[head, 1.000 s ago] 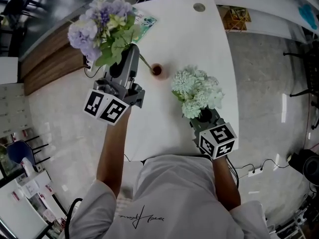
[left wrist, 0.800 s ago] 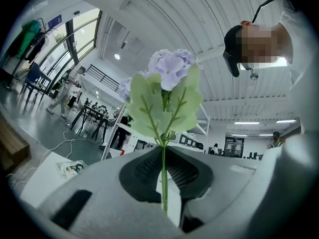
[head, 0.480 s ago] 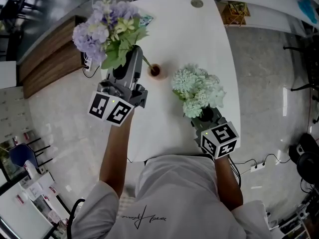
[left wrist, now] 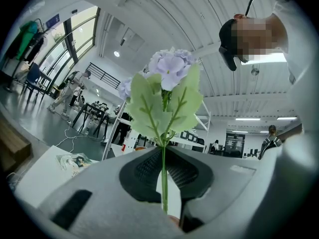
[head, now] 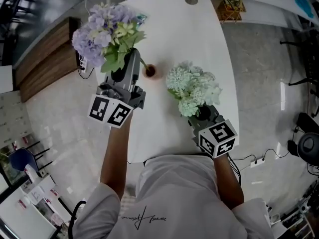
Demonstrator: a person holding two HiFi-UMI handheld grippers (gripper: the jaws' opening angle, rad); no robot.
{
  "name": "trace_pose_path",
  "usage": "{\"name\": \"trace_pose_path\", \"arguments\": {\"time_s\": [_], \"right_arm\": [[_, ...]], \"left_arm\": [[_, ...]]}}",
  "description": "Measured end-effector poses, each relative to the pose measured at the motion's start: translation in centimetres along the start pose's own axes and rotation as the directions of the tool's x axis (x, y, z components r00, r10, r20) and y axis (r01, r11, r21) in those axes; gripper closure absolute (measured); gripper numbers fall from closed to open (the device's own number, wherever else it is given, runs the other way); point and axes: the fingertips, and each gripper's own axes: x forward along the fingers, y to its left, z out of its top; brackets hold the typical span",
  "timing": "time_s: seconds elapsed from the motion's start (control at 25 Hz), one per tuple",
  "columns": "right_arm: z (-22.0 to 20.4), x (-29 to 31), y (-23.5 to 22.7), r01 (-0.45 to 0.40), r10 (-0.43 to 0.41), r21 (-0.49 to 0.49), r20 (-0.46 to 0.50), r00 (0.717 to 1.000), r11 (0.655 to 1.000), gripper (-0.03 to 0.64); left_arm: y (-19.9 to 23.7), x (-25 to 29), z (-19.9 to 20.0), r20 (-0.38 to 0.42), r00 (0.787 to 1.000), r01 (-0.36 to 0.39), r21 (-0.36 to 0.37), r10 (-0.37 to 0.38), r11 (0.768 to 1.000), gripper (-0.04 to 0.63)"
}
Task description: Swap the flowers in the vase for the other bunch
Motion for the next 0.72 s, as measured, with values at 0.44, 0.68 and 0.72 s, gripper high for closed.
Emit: {"name": "trace_pose_path", "arguments": {"time_s": [0.44,0.68,0.72], "right_arm": [[-0.1,0.2,-0.5,0.002,-0.002,0.020,-0.002,1.000,1.000,0.535],[-0.1,0.4,-0.4,0.001,-0.001,0.029,-0.008,1.000,1.000,0.536],[0.0,0.4,-0.4,0.001,-0.001,0.029,-0.008,1.000,1.000,0.537]], "left_arm": [[0.8,-0.2,-1.7,-0.012,1.000,-0.010,-0.029,0.010,1.000,0.578],[1.0,-0.3,-2.3,-0.019,1.000,-0.011,-0.042,0.010,0.999,0.578],[1.0,-0.3,-2.3,-0.020,1.000,-0.011,-0.044,0.010,0.999,0.578]]}}
